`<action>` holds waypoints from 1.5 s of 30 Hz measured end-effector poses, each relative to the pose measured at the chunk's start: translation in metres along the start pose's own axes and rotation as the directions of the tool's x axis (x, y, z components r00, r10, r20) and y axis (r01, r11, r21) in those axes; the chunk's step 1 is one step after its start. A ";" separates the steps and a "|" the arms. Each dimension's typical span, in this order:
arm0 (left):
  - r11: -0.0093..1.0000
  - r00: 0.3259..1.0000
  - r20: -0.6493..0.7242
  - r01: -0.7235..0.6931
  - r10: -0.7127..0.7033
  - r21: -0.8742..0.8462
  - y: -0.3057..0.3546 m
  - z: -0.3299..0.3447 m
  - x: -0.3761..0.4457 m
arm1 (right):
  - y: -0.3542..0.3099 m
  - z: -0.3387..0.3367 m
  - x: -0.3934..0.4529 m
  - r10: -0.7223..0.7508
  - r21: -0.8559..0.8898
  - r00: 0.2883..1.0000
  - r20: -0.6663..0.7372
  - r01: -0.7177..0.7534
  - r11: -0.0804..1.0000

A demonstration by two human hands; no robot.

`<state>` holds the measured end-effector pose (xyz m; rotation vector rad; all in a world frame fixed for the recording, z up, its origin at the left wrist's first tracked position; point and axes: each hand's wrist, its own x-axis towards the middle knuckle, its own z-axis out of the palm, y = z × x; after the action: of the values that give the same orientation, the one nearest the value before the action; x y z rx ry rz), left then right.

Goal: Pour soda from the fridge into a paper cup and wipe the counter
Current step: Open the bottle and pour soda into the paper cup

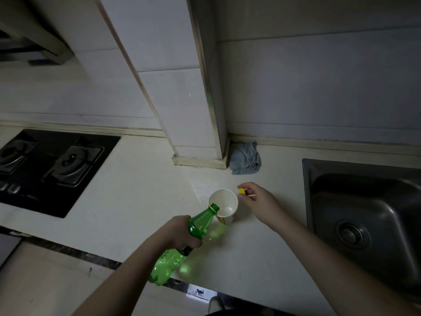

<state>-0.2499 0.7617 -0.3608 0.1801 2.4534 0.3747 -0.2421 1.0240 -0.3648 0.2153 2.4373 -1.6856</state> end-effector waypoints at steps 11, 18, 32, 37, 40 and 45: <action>0.999 1.000 0.023 0.014 -0.014 0.030 0.003 -0.003 0.002 | 0.009 0.006 0.005 0.048 0.081 0.999 -0.013 -0.047 0.996; 1.000 0.999 0.043 0.019 -0.020 0.019 0.002 -0.005 0.003 | 0.010 0.007 0.006 0.046 0.075 0.999 -0.016 -0.044 0.996; 0.998 0.998 0.053 0.026 -0.029 0.060 0.006 -0.013 -0.002 | 0.012 0.009 0.008 0.035 0.104 0.997 -0.067 -0.028 0.994; 0.997 0.998 0.051 0.033 -0.036 0.064 0.007 -0.016 -0.005 | 0.011 0.010 0.007 0.026 0.104 0.997 -0.071 -0.019 0.994; 0.997 0.998 0.058 0.036 -0.040 0.066 0.008 -0.017 -0.007 | 0.010 0.010 0.006 0.025 0.099 0.997 -0.074 -0.018 0.995; 0.995 0.997 0.062 0.039 -0.044 0.090 0.010 -0.019 -0.008 | 0.008 0.010 0.005 0.012 0.094 0.996 -0.084 -0.004 0.996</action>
<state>-0.2551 0.7655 -0.3382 0.1757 2.4081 0.2384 -0.2444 1.0177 -0.3770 0.3148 2.4148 -1.8254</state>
